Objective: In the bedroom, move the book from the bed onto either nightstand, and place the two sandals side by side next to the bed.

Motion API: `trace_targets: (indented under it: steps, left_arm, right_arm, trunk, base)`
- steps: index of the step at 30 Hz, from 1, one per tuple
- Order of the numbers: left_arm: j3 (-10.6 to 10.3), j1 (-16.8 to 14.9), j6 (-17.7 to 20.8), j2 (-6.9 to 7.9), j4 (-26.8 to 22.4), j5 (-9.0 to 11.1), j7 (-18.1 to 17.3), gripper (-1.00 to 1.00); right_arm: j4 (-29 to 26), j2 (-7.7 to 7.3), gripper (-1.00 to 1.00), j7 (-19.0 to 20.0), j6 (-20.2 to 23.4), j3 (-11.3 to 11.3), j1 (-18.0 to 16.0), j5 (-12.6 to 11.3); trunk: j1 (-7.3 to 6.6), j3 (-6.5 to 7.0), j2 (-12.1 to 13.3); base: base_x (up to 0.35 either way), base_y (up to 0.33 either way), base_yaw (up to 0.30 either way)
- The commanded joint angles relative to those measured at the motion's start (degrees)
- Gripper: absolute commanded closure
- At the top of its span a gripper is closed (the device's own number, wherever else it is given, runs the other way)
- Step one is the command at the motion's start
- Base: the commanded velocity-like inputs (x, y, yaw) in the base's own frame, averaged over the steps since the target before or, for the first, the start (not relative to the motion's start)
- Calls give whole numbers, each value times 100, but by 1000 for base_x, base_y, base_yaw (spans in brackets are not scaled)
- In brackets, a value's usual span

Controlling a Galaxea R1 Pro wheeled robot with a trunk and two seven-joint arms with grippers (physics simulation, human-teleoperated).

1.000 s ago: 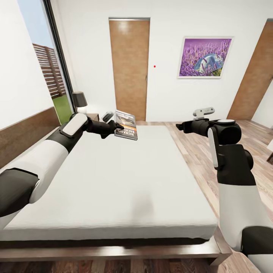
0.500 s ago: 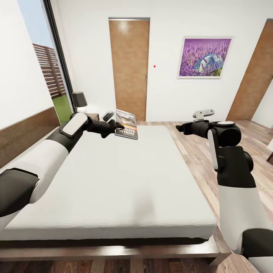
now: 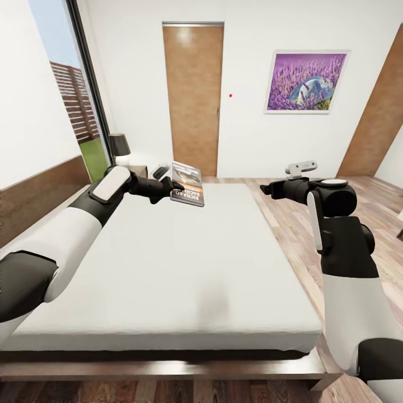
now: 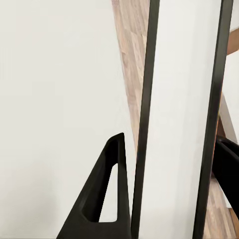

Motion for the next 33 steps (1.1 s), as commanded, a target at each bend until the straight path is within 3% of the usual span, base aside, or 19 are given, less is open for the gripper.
trace_targets:
  steps: [1,33]
  left_arm:
    - [-31,-6,-4,7,-9,58,45,100]
    - [-40,267,-1,9,-347,52,136,100]
  right_arm:
    - [-6,-4,-100,47,22,7,-5,59]
    - [-60,3,-100,53,22,5,161,47]
  trunk:
    - [0,-13,-3]
    - [0,-260,-3]
  base:
    - [0,0,81]
    - [0,0,94]
